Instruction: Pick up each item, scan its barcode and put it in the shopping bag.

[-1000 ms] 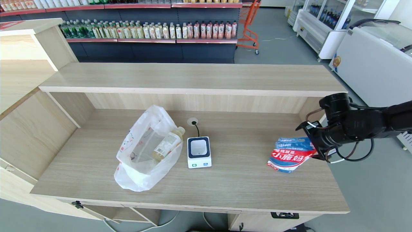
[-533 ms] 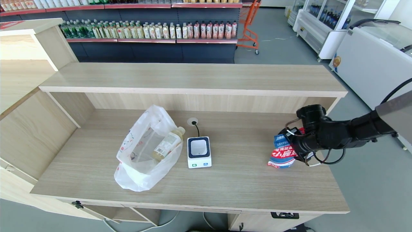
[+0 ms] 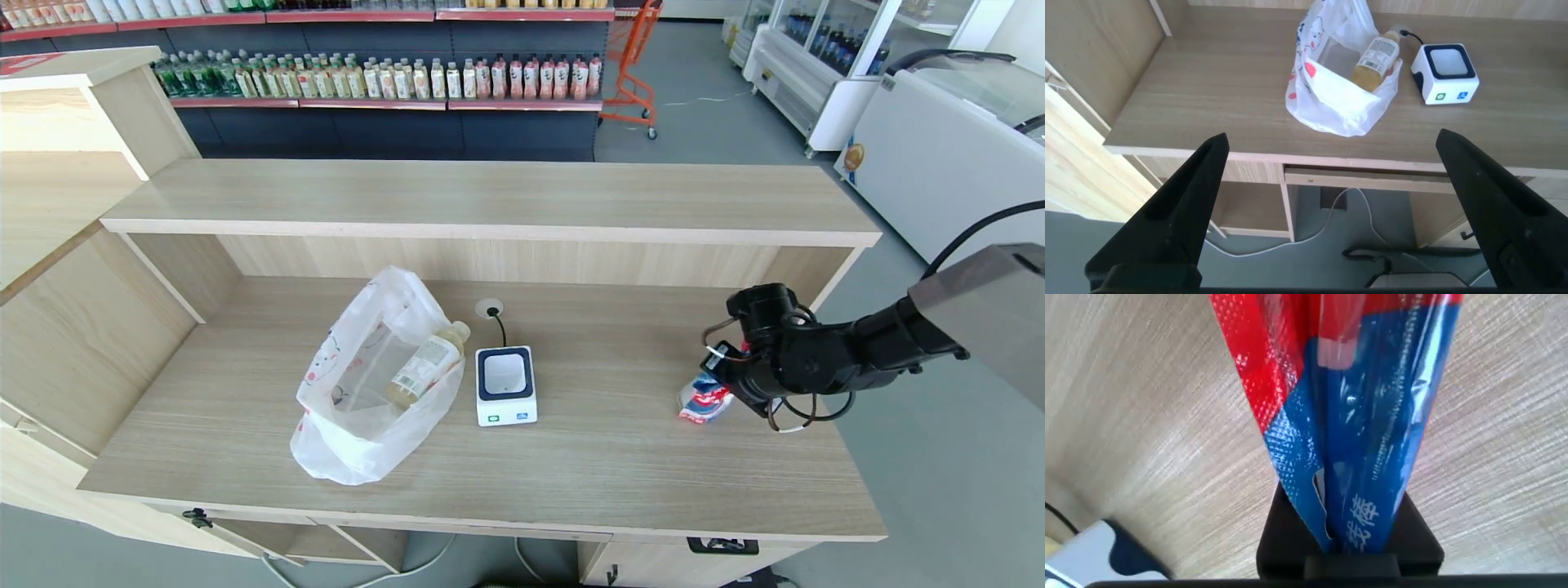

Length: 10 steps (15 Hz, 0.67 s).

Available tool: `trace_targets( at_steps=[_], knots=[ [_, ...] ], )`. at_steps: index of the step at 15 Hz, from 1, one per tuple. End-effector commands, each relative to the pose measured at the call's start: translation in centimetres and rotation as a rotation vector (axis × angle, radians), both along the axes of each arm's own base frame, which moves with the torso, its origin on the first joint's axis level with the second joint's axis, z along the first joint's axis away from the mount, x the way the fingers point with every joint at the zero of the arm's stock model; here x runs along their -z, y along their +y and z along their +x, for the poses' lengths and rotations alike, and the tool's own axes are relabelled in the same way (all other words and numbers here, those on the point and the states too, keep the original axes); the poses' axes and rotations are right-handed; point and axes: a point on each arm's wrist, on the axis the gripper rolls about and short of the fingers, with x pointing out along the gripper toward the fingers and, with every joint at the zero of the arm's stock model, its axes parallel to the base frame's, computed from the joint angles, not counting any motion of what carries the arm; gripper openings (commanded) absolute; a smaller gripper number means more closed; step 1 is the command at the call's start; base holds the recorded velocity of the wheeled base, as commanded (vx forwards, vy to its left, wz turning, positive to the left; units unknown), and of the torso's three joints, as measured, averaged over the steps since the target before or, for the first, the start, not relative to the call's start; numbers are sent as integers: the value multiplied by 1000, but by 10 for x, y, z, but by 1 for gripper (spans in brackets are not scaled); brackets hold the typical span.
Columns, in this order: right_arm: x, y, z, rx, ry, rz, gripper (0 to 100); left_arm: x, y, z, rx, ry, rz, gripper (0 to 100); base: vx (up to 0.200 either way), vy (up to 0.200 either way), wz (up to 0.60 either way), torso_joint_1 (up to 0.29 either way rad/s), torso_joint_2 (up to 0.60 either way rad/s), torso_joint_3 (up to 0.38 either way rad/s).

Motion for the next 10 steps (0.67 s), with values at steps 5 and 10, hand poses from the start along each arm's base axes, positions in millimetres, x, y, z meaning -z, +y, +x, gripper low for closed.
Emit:
trace_targets(
  at_steps=[5,10],
  knots=[
    [-77,-8,-31,-321,-226,71,0,0,0,0,0,-1,0,100,0,0,0,0,0,0],
    [-104,-78,-110,-1205,-567,110,0,0,0,0,0,-1,0,100,0,0,0,0,0,0]
  ],
)
